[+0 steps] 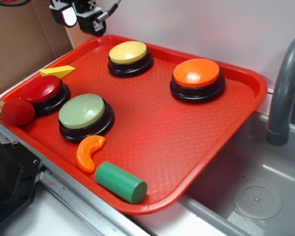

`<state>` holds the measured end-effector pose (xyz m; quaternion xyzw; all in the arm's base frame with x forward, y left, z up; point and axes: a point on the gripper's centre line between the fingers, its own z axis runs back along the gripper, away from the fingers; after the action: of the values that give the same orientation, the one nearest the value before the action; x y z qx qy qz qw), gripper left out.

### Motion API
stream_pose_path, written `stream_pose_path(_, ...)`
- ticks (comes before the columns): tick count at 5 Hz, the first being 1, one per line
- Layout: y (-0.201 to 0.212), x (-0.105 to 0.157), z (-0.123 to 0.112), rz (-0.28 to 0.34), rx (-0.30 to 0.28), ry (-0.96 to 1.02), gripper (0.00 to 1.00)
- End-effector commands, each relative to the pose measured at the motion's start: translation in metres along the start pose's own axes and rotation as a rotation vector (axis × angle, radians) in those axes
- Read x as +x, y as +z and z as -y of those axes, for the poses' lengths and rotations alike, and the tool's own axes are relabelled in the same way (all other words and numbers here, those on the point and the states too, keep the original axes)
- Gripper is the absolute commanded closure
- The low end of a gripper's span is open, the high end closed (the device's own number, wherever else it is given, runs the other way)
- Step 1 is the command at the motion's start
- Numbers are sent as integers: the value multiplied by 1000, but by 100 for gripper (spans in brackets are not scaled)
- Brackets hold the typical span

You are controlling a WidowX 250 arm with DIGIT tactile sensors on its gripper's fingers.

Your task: Push the yellow button.

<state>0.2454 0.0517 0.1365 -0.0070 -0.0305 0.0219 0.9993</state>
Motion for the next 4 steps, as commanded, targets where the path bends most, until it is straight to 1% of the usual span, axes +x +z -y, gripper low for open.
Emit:
stream_pose_path(1, 32, 7, 6, 67, -21, -27, 0)
stream_pose_path(2, 35, 4, 12, 68, -32, -36, 0)
stream_pose_path(3, 39, 3, 22, 78, -23, -59, 0)
stream_pose_path(4, 42, 3, 29, 73, -21, -74, 0)
